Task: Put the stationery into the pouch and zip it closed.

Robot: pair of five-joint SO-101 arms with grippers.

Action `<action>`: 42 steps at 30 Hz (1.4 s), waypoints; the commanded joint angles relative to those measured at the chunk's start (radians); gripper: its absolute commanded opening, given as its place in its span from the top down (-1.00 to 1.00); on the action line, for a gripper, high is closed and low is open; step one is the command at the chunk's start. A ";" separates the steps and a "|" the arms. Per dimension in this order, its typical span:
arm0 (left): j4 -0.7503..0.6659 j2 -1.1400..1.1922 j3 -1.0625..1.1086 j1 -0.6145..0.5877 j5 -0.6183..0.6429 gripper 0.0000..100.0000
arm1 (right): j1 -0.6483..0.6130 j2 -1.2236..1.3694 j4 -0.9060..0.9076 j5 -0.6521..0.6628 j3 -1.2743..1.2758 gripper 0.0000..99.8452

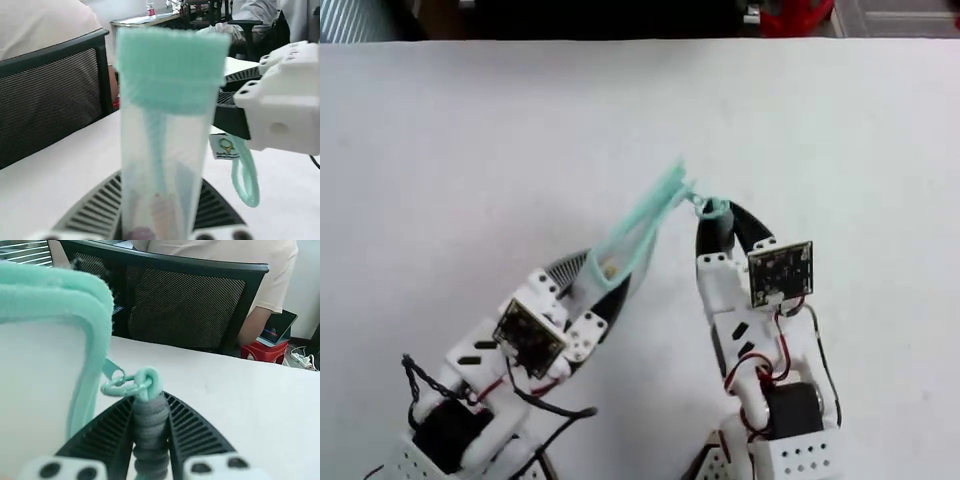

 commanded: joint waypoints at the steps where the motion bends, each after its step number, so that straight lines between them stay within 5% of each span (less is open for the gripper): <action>1: -0.124 -0.018 0.034 -0.077 -0.009 0.95 | 0.015 -0.010 0.005 0.011 -0.092 0.96; 9: -0.097 -0.015 0.057 -0.071 0.002 0.95 | 0.012 0.001 -0.002 0.017 -0.281 0.96; 22: 0.006 -0.013 0.060 0.099 -0.014 0.95 | 0.018 0.200 -0.025 0.158 -0.500 0.96; 27: -0.066 -0.013 0.129 0.093 -0.135 0.95 | 0.010 0.289 -0.019 0.157 -0.664 0.96; 42: -0.173 -0.013 0.166 -0.038 -0.132 0.95 | -0.160 0.440 0.381 0.157 -1.069 0.96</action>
